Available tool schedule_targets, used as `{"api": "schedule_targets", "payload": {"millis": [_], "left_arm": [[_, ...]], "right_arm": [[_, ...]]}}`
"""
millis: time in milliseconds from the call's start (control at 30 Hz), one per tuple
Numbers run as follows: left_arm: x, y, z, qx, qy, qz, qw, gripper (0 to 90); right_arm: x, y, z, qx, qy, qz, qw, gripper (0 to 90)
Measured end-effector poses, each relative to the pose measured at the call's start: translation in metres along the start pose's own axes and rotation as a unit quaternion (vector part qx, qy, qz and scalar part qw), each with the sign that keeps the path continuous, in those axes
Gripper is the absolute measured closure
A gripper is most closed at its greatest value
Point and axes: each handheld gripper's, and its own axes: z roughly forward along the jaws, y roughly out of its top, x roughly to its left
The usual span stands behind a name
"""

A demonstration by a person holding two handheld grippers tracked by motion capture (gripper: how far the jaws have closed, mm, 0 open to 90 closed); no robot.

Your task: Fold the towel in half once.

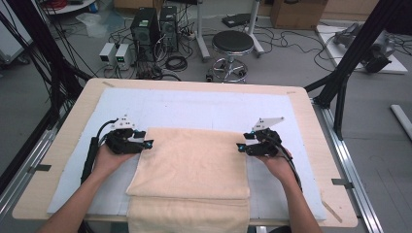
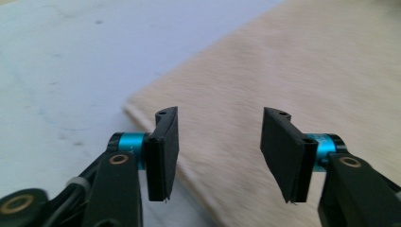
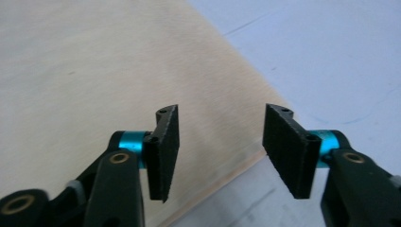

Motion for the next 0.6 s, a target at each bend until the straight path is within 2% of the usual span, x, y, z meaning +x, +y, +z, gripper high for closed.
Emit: {"api": "schedule_targets", "payload": {"millis": [67,167,200,233,367,467,500,533,567,600], "left_arm": [[0.009,0.006,0.008,0.006,0.021,-0.005,0.9998,46.3],[0.021,0.012,0.02,0.013,0.036,-0.017,0.9991,45.1],[0.026,0.013,0.023,0.026,0.04,-0.016,0.9987,45.0],[0.028,0.013,0.027,0.029,0.044,-0.026,0.9983,44.1],[0.038,0.008,0.038,0.06,0.025,-0.045,0.9969,43.6],[0.038,0.006,0.041,0.06,0.017,-0.043,0.9971,46.6],[0.037,0.006,0.041,0.058,0.006,-0.043,0.9974,51.3],[0.035,0.006,0.042,0.058,0.0,-0.04,0.9975,58.6],[0.033,0.007,0.043,0.058,0.003,-0.034,0.9977,61.4],[0.031,0.007,0.043,0.056,-0.007,-0.028,0.998,67.3]], "right_arm": [[-0.009,0.005,0.007,-0.001,-0.004,0.008,1.0,43.4],[-0.02,0.009,0.018,0.011,-0.006,0.008,0.9999,41.0],[-0.022,0.009,0.021,0.009,-0.006,0.009,0.9999,41.0],[-0.025,0.009,0.024,0.013,-0.005,0.013,0.9998,40.9],[-0.031,0.003,0.036,0.035,0.005,0.016,0.9992,42.3],[-0.032,0.001,0.04,0.039,0.023,0.026,0.9986,49.1],[-0.032,0.0,0.041,0.038,0.029,0.026,0.9985,53.3],[-0.033,0.0,0.041,0.036,0.038,0.026,0.9983,58.2],[-0.034,0.0,0.041,0.034,0.048,0.029,0.9978,65.0],[-0.035,-0.001,0.041,0.032,0.058,0.035,0.9972,69.2]]}}
